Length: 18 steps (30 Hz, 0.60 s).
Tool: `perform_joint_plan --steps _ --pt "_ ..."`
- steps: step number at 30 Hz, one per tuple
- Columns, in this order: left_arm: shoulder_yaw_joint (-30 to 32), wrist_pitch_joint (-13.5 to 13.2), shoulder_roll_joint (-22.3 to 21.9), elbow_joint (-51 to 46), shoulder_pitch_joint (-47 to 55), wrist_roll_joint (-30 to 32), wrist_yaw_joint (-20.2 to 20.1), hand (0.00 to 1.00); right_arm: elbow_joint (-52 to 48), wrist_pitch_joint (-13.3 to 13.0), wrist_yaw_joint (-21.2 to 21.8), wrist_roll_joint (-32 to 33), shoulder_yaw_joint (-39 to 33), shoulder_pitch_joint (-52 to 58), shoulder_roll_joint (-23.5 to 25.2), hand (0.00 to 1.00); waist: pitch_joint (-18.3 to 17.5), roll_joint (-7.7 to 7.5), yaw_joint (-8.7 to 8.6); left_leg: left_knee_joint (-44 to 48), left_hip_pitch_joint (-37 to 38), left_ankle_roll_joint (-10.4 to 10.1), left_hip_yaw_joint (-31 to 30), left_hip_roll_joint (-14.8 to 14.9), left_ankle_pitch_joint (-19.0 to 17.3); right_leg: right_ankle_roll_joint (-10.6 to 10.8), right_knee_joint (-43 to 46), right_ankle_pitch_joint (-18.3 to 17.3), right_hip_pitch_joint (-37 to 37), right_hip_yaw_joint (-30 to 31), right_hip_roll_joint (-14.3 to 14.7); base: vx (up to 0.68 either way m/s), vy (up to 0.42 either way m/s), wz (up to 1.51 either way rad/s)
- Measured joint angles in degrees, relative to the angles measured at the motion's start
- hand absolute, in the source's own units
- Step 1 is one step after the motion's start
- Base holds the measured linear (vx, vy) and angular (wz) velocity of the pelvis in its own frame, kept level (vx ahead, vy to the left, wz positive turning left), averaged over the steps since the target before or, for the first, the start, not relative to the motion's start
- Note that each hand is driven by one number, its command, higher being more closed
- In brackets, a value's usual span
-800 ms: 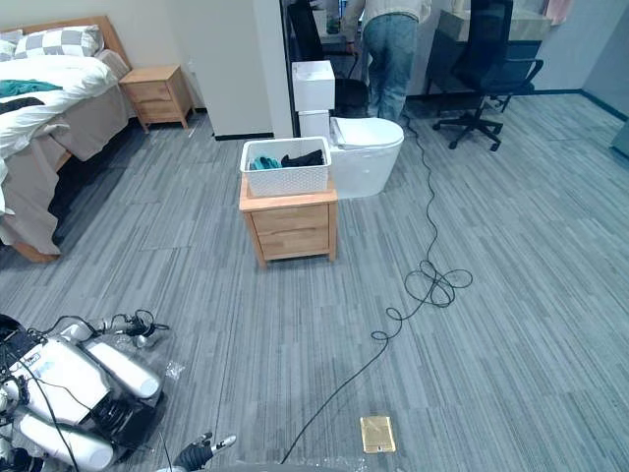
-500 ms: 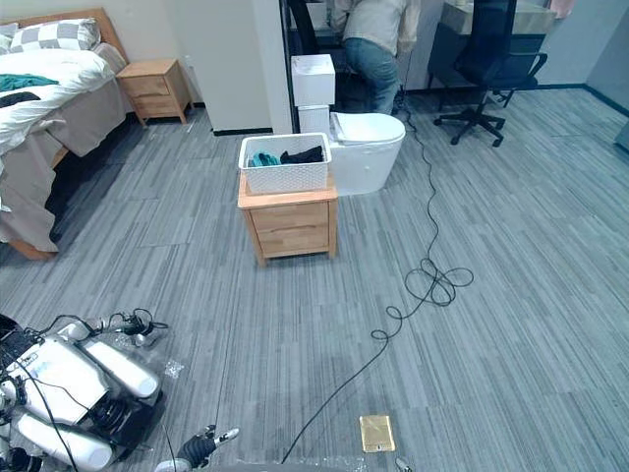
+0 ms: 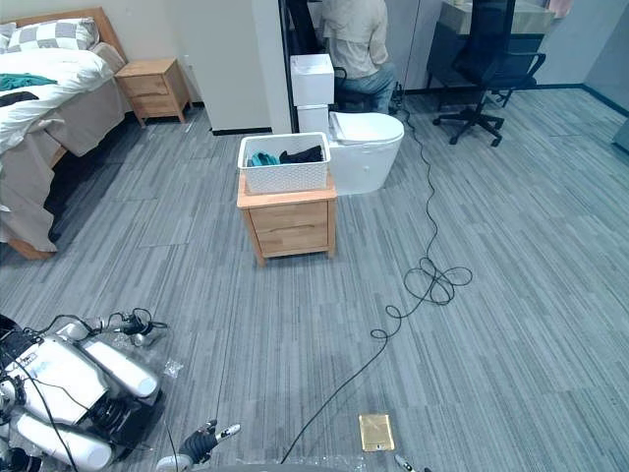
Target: Pick up the laundry basket with both hands and put the clothes into the washing machine.
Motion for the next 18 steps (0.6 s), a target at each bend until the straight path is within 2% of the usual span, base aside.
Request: perform_joint_plan --steps 10,12,13,14,15,16,18 --pt "0.66 0.01 0.2 0.01 -0.07 -2.43 0.11 0.0 0.12 0.02 0.09 0.48 0.07 -1.53 -0.08 0.0 0.22 -0.22 0.01 -1.11 -2.28 0.23 1.49 -0.34 -0.08 -0.52 -0.01 0.31 -3.17 1.38 -0.1 0.01 -0.006 -0.08" --pt "0.61 0.02 -0.15 0.0 -1.06 -2.83 0.13 0.0 0.12 0.02 0.02 0.49 0.06 -2.11 -0.27 0.0 1.19 0.21 -0.04 -0.92 -2.52 0.69 1.32 -0.73 -0.41 0.73 4.12 -2.27 -5.08 1.0 -0.94 0.05 0.024 0.08" --pt "0.51 0.02 -0.67 0.01 -1.76 -2.89 0.13 0.0 0.06 -0.01 0.0 0.5 0.07 -2.36 -0.29 0.0 2.16 -0.1 -0.25 -0.75 -2.38 1.48 0.95 -1.36 -0.91 1.41 8.79 -5.04 -6.86 0.37 -2.04 0.03 0.054 0.41" --pt "-0.55 0.02 -1.6 0.21 -2.74 -2.88 0.07 0.0 0.07 -0.01 0.0 0.69 0.06 -2.0 -0.28 0.0 2.81 -0.27 -0.39 -0.45 -1.97 2.34 0.43 -2.54 -1.5 4.08 17.3 -9.18 -9.53 -1.12 -4.52 0.05 0.088 0.46" --pt "-1.79 -0.1 -2.17 -0.05 -3.51 -3.37 0.06 0.0 0.02 0.0 0.0 1.3 0.02 -1.91 -0.56 0.0 3.77 -0.2 -0.09 -0.4 -1.13 3.15 0.38 -3.82 -1.99 4.67 28.69 -11.02 -13.66 -3.41 -7.7 0.02 0.099 0.38" --pt "-2.52 -0.06 -1.92 -0.04 -4.03 -3.44 0.05 0.0 0.04 0.03 0.07 1.94 0.08 -2.0 -0.5 0.0 4.26 -0.5 -0.15 -0.29 -0.41 3.84 0.02 -4.64 -2.58 3.33 38.28 -11.28 -17.51 -5.38 -10.58 0.02 0.088 0.12" --pt "-2.69 0.03 -1.63 -0.07 -4.22 -3.99 0.14 0.0 0.11 -0.23 0.21 3.36 0.06 -2.11 -0.17 0.0 5.55 -1.2 -0.3 -0.17 2.66 5.32 -0.3 -6.13 -3.88 1.38 49.93 -12.15 -22.76 -6.96 -14.42 0.16 0.09 -0.05"
